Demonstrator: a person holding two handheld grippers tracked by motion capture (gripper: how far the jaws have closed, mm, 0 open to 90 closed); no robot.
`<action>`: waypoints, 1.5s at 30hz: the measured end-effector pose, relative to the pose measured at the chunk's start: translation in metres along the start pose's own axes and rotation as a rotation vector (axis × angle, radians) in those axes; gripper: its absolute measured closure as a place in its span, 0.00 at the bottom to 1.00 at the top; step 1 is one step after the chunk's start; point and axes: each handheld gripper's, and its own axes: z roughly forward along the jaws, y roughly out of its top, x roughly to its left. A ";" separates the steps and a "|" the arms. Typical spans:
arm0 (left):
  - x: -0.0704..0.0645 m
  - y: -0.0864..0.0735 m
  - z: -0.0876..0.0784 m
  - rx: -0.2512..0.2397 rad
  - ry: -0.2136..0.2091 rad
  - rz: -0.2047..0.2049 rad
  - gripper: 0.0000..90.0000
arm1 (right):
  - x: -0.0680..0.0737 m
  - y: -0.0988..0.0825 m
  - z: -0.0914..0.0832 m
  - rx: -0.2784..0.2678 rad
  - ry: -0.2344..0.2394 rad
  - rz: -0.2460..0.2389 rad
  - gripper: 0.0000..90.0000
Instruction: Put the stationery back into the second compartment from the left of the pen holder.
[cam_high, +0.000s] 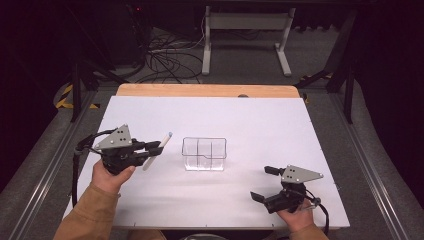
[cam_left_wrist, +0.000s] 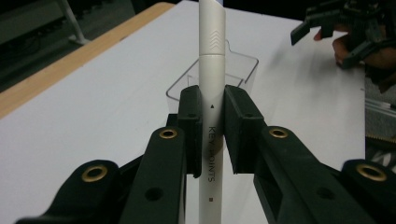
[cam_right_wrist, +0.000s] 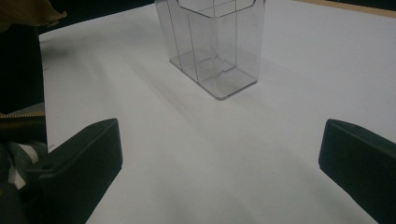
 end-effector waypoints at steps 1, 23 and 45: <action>0.000 0.001 0.001 -0.013 0.005 0.001 0.87 | 0.000 0.000 0.000 0.000 0.001 0.000 0.00; -0.012 0.029 0.042 -0.198 0.000 -0.014 0.87 | 0.001 -0.001 0.001 0.007 0.010 -0.003 0.00; -0.017 0.040 0.092 -0.268 -0.020 -0.007 0.87 | 0.002 -0.002 0.002 0.010 0.022 -0.003 0.00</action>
